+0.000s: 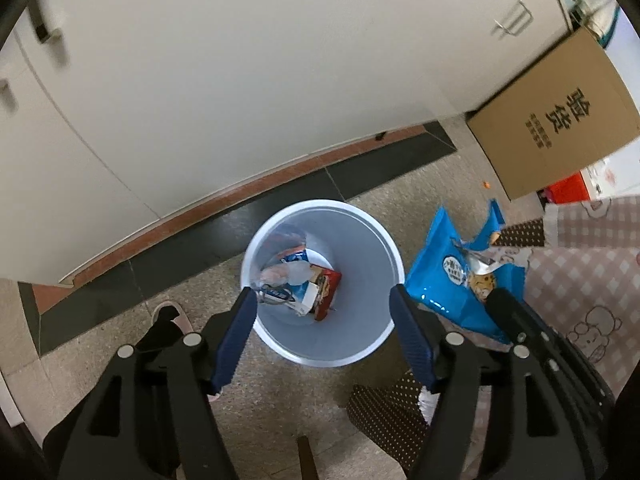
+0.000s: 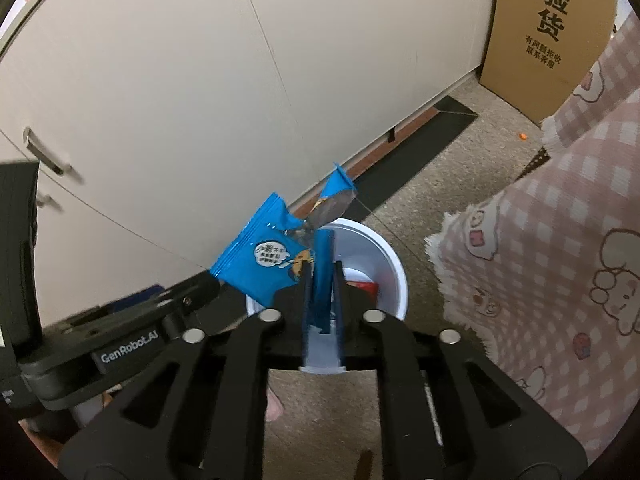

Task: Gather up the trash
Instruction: 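Open both tools over the wastebasket to drop the blue wrappers, then move both tools back over the table toward the beige paper bag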

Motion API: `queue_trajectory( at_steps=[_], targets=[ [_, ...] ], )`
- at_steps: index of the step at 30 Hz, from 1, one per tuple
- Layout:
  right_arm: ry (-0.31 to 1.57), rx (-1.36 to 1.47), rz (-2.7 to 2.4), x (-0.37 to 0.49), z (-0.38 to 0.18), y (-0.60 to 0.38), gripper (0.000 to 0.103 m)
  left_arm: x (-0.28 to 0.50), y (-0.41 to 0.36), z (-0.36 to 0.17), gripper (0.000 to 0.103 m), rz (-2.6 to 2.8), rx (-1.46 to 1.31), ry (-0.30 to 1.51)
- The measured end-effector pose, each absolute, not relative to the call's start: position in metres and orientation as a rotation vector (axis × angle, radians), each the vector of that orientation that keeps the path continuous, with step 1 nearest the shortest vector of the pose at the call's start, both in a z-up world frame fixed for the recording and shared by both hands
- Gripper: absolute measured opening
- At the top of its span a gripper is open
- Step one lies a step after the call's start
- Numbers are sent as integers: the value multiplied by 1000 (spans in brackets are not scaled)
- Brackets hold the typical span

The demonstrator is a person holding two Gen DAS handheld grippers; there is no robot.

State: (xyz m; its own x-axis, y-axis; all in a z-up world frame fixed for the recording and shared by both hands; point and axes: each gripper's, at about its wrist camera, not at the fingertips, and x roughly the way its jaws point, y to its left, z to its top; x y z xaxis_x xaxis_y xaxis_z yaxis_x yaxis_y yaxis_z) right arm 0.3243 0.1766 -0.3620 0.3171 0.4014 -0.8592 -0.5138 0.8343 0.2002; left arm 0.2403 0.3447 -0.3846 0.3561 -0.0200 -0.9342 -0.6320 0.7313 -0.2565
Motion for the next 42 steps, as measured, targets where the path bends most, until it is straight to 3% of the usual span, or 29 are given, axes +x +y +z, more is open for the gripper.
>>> queue_trajectory(
  at_steps=[2, 3, 14, 25, 34, 42],
  targets=[
    [1094, -118, 593, 325, -363, 180, 44, 238, 350, -385, 68, 445, -674, 1157],
    [1087, -123, 588, 325, -363, 182, 46, 236, 352, -385, 68, 449, -674, 1158],
    [1069, -139, 584, 315, -345, 175, 46, 227, 346, -363, 69, 443, -655, 1131],
    [853, -46, 622, 283, -224, 126, 46, 205, 310, -244, 71, 410, -604, 892],
    [647, 49, 548, 257, -118, 20, 49, 202, 222, -133, 74, 296, -489, 700],
    [554, 110, 336, 251, -84, -117, 56, 242, 85, -89, 74, 5, -387, 719]
  ],
)
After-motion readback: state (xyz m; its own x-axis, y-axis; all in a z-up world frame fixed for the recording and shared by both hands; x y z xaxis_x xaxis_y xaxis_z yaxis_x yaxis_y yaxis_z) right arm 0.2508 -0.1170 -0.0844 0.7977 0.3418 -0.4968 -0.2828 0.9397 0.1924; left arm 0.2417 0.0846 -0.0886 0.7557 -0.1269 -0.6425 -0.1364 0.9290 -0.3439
